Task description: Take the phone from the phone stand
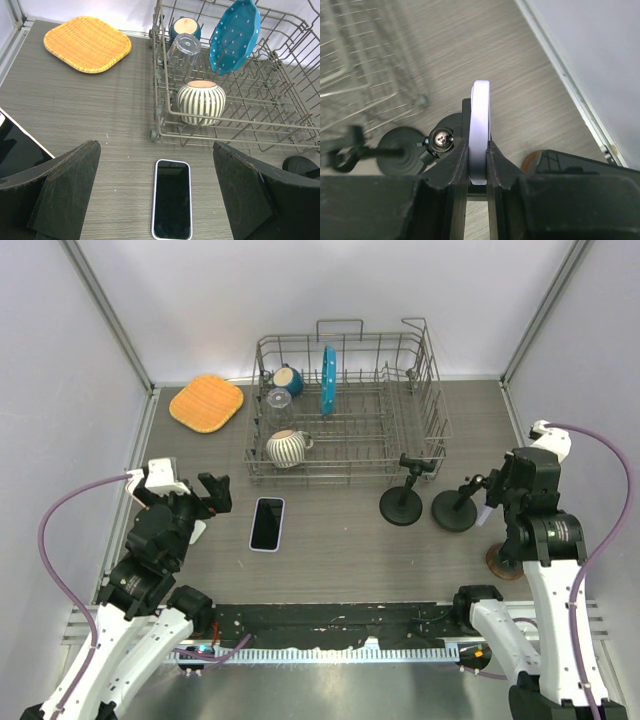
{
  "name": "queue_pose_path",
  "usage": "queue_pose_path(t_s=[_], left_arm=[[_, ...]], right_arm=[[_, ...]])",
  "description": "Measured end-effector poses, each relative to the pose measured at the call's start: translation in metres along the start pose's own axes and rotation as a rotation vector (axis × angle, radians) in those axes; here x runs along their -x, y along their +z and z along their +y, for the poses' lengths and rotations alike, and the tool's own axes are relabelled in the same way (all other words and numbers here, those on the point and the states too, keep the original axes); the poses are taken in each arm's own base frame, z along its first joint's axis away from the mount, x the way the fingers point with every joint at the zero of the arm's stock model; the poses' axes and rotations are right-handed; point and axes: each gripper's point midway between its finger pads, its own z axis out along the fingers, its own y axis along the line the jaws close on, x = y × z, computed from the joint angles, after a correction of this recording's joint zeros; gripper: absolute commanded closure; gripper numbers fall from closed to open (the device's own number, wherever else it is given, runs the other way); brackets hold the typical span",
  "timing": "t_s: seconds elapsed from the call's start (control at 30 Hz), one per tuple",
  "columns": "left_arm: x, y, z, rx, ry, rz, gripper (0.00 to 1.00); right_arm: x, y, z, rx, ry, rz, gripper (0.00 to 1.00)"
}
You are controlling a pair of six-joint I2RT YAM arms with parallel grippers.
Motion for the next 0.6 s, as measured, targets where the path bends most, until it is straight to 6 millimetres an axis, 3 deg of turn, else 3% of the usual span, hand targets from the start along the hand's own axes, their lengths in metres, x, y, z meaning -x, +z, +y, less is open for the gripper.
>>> queue_pose_path(t_s=[0.3,0.6], left_arm=[[-0.003,0.002,0.000,0.002,0.007,0.008,0.00],[-0.007,0.004,0.000,0.004,0.016,0.020,0.00]], right_arm=[[0.004,-0.052,0.051,0.374,-0.156,-0.025,0.99],[-0.018,-0.083,0.100,0.726,-0.256,0.051,0.99]])
